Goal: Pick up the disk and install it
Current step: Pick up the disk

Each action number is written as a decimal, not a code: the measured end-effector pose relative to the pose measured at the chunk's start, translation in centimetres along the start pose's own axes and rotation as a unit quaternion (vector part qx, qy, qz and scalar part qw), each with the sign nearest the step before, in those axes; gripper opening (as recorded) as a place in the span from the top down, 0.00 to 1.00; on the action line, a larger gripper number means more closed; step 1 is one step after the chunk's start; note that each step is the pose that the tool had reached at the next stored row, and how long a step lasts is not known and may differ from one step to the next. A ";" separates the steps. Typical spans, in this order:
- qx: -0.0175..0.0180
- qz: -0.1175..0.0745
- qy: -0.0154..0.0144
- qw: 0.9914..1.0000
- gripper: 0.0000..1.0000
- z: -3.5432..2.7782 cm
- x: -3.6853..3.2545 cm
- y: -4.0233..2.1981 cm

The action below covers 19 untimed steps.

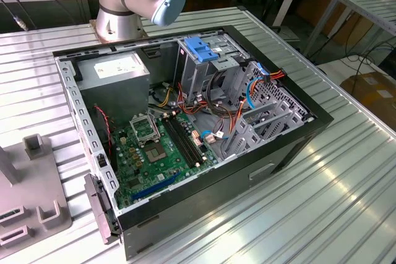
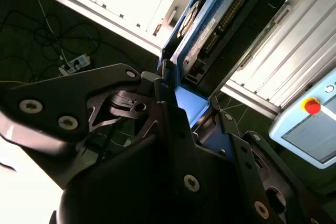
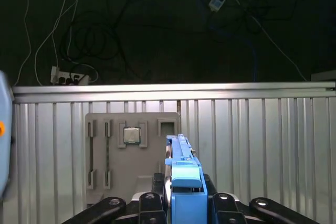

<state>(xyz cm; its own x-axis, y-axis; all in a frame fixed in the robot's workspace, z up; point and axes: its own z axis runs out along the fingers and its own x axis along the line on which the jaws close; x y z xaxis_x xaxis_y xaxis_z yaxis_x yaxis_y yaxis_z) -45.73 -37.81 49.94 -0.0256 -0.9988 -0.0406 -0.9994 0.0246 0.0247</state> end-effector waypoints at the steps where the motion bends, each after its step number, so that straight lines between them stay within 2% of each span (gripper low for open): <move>1: 0.000 0.000 0.000 1.000 0.63 -0.32 -0.01 0.01; 3: 0.000 0.000 0.000 1.000 0.63 -0.55 -0.02 0.01; 11: 0.000 0.000 0.000 1.000 0.63 -0.57 -0.03 -0.01; 19: 0.000 0.000 0.000 1.000 0.63 -0.60 -0.05 -0.89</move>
<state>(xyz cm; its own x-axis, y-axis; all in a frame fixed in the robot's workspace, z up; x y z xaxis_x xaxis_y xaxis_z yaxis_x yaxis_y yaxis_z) -44.82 -37.81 50.52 -0.0257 -0.9988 -0.0406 -0.9994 0.0247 0.0247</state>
